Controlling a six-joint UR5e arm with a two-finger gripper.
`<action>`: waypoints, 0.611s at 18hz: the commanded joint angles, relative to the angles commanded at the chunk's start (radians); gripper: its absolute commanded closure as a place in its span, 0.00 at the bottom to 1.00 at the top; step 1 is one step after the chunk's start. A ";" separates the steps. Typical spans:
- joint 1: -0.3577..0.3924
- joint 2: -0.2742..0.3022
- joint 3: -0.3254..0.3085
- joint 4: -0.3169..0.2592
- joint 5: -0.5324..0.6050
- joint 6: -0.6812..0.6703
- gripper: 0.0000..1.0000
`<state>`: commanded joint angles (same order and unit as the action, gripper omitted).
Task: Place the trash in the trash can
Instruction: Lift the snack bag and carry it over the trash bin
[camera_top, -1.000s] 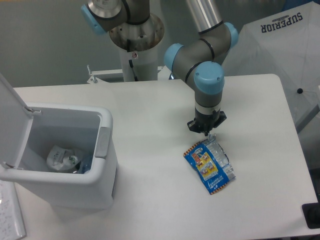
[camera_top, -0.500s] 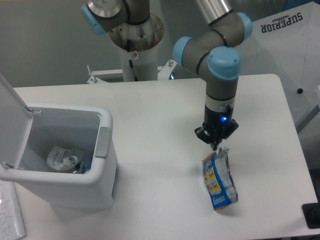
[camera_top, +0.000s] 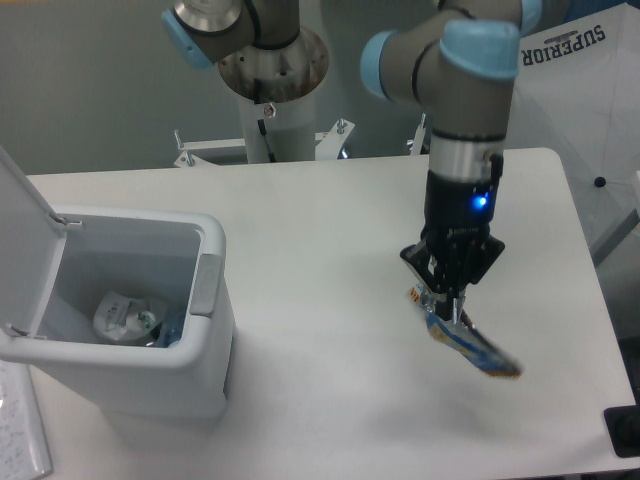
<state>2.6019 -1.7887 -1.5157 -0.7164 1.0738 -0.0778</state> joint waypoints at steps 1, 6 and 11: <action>-0.022 0.006 0.000 0.002 -0.005 -0.048 1.00; -0.083 0.090 0.008 0.002 -0.046 -0.132 1.00; -0.146 0.185 -0.001 0.002 -0.045 -0.246 1.00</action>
<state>2.4561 -1.6032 -1.5171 -0.7148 1.0293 -0.3235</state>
